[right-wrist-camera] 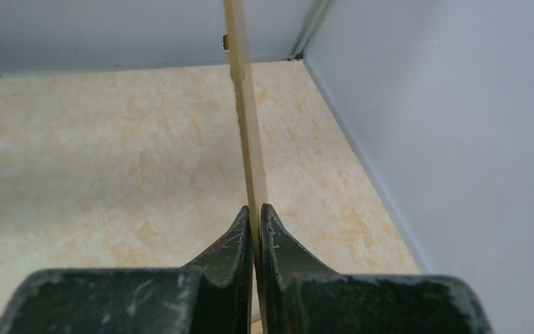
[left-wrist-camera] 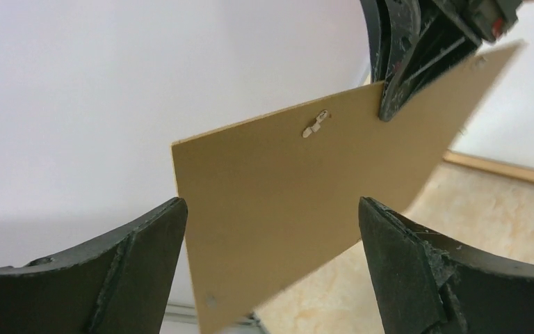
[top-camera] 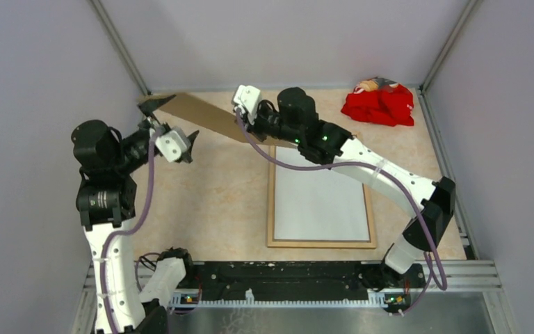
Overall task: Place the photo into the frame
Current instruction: Turn over the photo frame item on the photo frame.
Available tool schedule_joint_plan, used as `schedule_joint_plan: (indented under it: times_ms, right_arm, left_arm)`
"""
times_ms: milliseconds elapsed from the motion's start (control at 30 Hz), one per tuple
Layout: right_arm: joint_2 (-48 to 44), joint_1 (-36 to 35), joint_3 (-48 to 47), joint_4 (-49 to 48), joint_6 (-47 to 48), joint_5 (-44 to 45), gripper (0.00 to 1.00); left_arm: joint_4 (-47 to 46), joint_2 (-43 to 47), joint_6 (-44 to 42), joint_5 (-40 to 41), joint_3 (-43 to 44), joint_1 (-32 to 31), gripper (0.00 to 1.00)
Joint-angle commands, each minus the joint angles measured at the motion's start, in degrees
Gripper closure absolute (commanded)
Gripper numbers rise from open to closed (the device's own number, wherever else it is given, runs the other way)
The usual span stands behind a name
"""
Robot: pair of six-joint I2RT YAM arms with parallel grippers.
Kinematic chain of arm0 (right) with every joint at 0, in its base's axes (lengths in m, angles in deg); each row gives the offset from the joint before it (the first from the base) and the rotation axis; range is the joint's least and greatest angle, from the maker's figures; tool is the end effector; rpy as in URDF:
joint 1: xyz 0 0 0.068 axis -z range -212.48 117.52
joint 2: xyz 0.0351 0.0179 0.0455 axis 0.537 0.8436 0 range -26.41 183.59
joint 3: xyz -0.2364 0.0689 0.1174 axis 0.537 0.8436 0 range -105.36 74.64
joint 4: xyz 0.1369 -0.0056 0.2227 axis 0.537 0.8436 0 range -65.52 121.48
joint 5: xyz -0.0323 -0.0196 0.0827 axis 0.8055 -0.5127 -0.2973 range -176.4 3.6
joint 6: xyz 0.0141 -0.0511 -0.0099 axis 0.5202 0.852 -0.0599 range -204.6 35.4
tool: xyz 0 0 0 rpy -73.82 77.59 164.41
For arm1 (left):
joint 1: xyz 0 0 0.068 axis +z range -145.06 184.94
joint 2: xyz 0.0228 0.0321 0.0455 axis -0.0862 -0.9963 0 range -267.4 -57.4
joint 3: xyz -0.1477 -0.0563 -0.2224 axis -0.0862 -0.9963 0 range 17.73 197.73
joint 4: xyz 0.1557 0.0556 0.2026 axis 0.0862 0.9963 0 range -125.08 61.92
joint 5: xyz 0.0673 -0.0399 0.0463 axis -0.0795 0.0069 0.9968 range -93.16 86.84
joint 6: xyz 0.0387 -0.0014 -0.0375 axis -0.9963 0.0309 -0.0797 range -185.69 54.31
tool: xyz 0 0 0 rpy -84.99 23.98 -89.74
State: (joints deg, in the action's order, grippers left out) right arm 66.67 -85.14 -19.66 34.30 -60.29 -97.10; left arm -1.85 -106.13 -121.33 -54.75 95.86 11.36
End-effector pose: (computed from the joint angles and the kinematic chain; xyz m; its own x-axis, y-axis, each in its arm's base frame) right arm 0.2286 0.3106 0.4260 0.2848 -0.2937 -0.9125 -0.8507 0.3612 -0.3818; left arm 0.1281 -0.0137 0.4782 0.5465 0.5776 -0.6064 0.4543 0.4038 0.7941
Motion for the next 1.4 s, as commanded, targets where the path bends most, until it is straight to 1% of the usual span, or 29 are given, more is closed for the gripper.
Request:
schedule_joint_plan:
  times_ms: [0,67,100,167,267,400,500,567,667,733,800,900,1000,1067,1167,1200,1267,1367]
  right_arm:
    - [0.8,1.3,-10.9,-2.7,-13.7,12.1,1.00]
    - [1.8,4.1,-15.6,1.6,-22.4,12.3,1.00]
    - [2.1,6.2,-18.5,3.6,-28.4,10.3,1.00]
    - [2.2,11.2,-20.9,6.2,-37.9,5.3,1.00]
    - [1.5,16.2,-21.5,7.8,-46.5,-0.1,1.00]
    - [-0.5,21.9,-19.5,9.7,-55.5,-4.0,1.00]
    - [-2.3,27.3,-16.0,9.0,-64.3,-9.6,1.00]
    - [-3.8,31.1,-11.8,7.8,-71.9,-13.1,1.00]
    - [-6.4,36.4,-5.0,5.7,-79.6,-18.1,1.00]
    - [-8.6,38.8,-0.7,5.2,-80.5,-19.3,1.00]
    - [-11.4,41.1,3.6,4.8,-79.6,-18.3,1.00]
    - [-16.5,44.3,13.4,0.2,-80.3,-18.1,1.00]
    - [-21.3,47.8,23.3,-6.2,-82.3,-18.9,1.00]
    - [-24.5,49.8,29.8,-11.6,-83.3,-18.9,1.00]
    - [-29.0,52.3,37.6,-16.3,-84.0,-18.9,1.00]
    - [-30.4,52.5,39.9,-17.6,-84.3,-18.7,1.00]
    - [-32.8,55.1,44.1,-19.9,-84.9,-18.4,1.00]
    - [-35.9,55.9,50.4,-23.9,-85.0,-17.5,1.00]
  left_arm:
    - [-3.9,-6.1,17.1,2.1,7.7,-0.2,0.01]
    - [-3.9,-8.1,19.6,3.2,8.6,-0.1,0.01]
    - [-4.3,-8.3,20.2,3.7,8.2,-0.1,0.01]
    - [-5.4,-7.8,21.2,4.7,6.5,-0.1,0.01]
    - [-6.5,-6.9,22.2,5.9,4.2,-0.1,0.01]
    - [-6.5,-6.6,23.7,6.2,2.9,-0.1,0.01]
    - [-5.7,-7.2,23.5,7.0,1.3,0.0,0.01]
    - [-4.1,-8.5,23.2,7.6,0.5,-0.1,0.01]
    - [-2.3,-10.3,23.1,7.6,-3.0,0.0,0.01]
    - [-2.8,-10.8,23.0,6.4,-6.8,-0.2,0.01]
    - [-3.5,-11.5,23.2,4.9,-10.7,-0.3,0.01]
    - [-4.0,-13.2,23.0,4.9,-15.3,-2.0,0.01]
    - [-4.1,-14.6,21.4,6.3,-18.3,-5.3,0.01]
    - [-5.2,-15.5,21.7,7.2,-19.4,-7.6,0.01]
    - [-7.0,-17.2,22.4,8.9,-20.5,-10.7,0.01]
    - [-7.4,-17.9,22.4,9.3,-20.8,-11.3,0.02]
    - [-7.5,-19.6,22.5,9.3,-20.9,-12.2,0.02]
    - [-7.7,-21.8,23.9,9.8,-20.8,-13.1,0.02]
